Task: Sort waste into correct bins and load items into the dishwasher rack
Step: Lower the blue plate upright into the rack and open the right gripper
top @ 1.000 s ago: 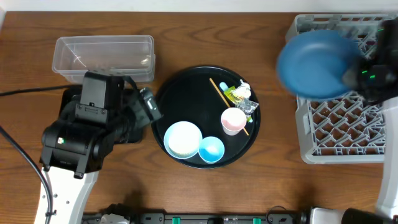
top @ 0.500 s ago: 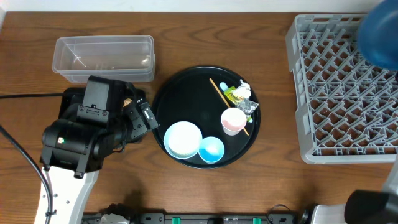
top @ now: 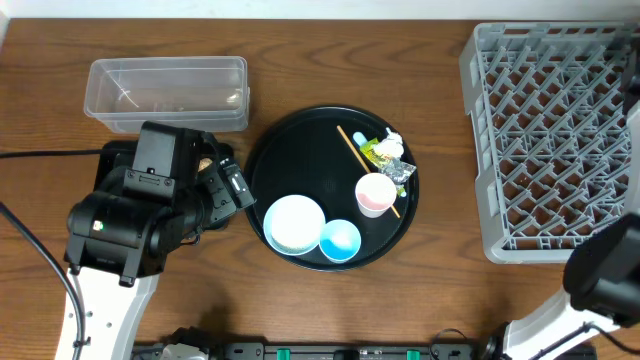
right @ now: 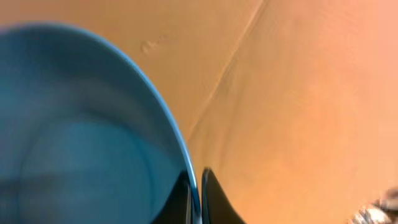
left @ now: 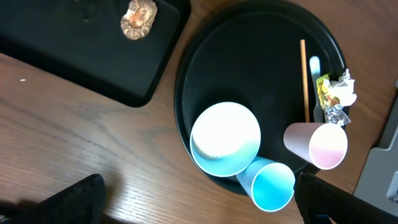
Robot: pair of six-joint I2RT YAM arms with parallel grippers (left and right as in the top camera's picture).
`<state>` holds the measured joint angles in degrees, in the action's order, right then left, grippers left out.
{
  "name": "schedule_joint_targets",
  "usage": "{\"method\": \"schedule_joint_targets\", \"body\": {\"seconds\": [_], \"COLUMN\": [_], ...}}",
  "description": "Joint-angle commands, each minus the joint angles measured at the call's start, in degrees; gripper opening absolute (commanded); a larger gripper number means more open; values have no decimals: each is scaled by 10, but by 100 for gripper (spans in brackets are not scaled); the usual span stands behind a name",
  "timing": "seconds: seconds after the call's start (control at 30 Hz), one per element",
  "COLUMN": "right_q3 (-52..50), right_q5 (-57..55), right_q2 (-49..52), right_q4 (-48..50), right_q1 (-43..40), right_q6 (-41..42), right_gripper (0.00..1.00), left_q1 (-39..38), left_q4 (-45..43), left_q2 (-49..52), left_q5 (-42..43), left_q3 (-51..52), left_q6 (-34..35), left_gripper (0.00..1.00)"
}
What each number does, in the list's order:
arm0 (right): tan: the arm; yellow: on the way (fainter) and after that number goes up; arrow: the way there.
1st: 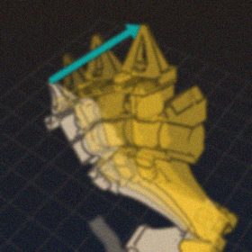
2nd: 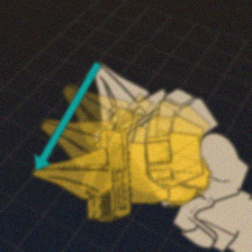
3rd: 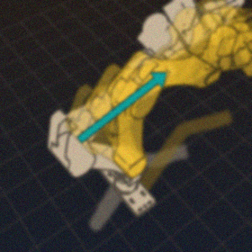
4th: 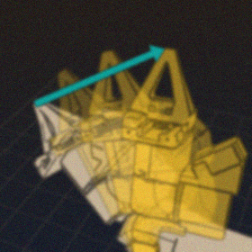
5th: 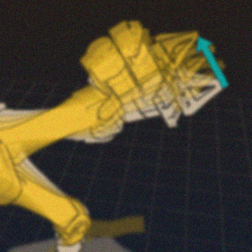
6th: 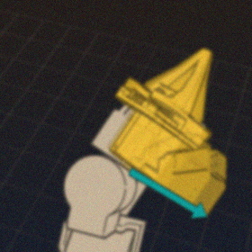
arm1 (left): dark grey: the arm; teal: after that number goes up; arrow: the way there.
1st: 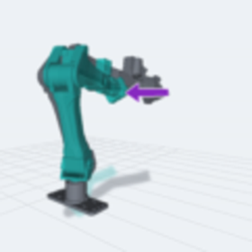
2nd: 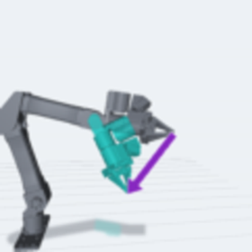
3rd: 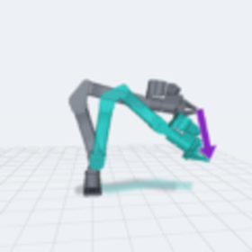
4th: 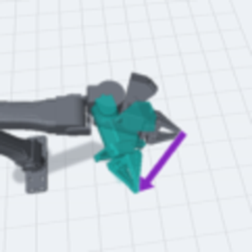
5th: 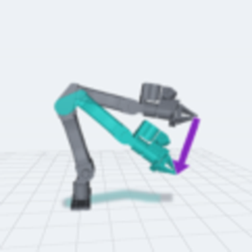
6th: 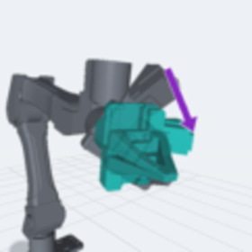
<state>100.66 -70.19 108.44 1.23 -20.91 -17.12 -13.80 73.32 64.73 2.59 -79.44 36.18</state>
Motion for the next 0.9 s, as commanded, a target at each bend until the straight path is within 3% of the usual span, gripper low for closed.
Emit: {"method": "schedule_joint_targets", "body": {"seconds": [0.0,0.5,0.87], "right_q3": [10,9,9], "right_q5": [-80,-97,-102], "right_q2": [32,100,158], "right_q4": [40,63,43], "right_q1": [-27,-67,-23], "right_q6": [-154,-191,-205], "right_gripper": [1,1,1], "left_q1": [2,2,2], "left_q4": [2,2,2], "left_q2": [0,0,0], "left_q5": [-7,-7,-7], "left_q3": [-6,-6,-6], "left_q6": [1,1,1], "left_gripper": [98,98,98]}}
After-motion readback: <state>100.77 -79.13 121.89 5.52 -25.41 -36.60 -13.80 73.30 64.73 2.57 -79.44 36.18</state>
